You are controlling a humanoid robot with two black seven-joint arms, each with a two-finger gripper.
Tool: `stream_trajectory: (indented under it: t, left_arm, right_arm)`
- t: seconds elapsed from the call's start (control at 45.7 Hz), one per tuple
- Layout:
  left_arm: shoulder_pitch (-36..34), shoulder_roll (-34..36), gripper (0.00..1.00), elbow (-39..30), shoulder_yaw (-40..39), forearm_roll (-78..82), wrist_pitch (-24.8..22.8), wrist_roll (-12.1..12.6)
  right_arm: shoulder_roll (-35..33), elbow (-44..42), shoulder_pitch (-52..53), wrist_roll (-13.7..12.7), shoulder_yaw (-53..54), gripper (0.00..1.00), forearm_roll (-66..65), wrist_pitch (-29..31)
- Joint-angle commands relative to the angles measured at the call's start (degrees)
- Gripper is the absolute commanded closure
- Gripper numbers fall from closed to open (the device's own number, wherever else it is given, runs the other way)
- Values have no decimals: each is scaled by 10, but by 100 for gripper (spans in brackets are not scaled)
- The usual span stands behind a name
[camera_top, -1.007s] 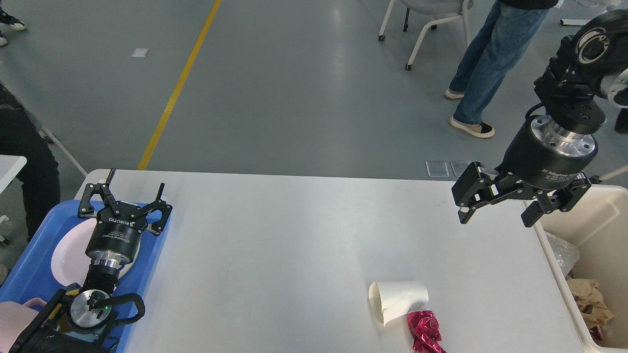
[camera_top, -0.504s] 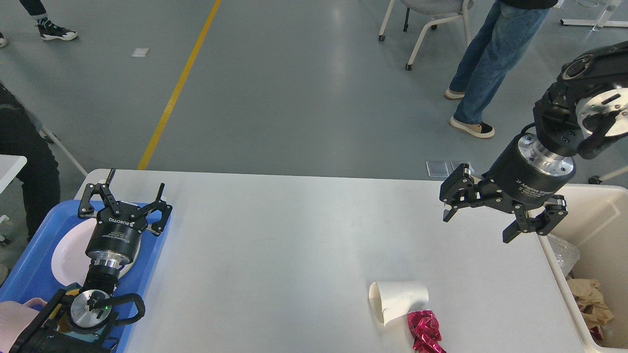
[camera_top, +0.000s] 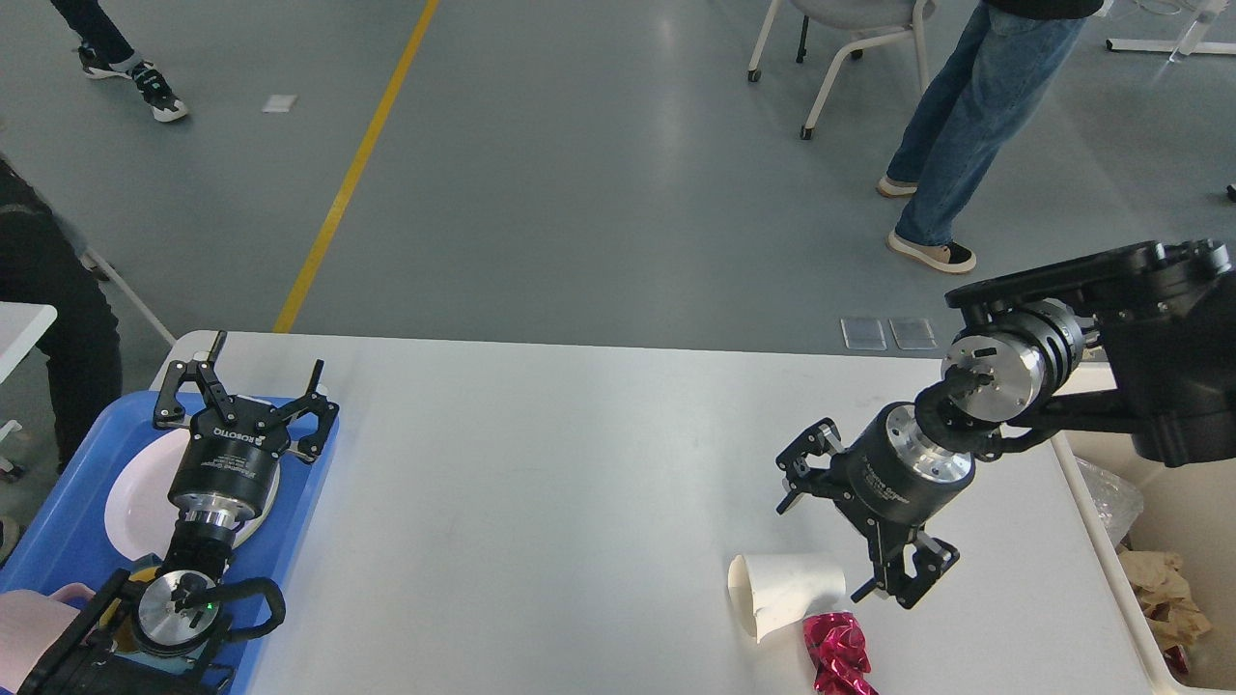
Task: Tidy desktop
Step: 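Move the right gripper down to the second white cup, then grasp the second white cup with the right gripper and lift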
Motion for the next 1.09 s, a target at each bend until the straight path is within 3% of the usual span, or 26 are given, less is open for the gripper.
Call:
stream_trajectory:
  t: [0.0, 0.372, 0.919, 1.007, 1.073]
  left_arm:
    - [0, 0, 4, 0, 0, 0, 0, 0]
    - [0, 0, 4, 0, 0, 0, 0, 0]
    - [0, 0, 4, 0, 0, 0, 1, 0]
    - [0, 0, 3, 0, 0, 0, 0, 0]
    - [0, 0, 4, 0, 0, 0, 1, 0]
  right_arm:
    - [36, -47, -77, 1, 19, 1, -8, -65]
    - [50, -176, -220, 5, 132, 1, -1, -74]
    - [120, -307, -331, 6, 166, 1, -4, -80]
    - [121, -310, -334, 6, 166, 2, -5, -81]
    - [121, -310, -335, 6, 166, 8, -5, -82]
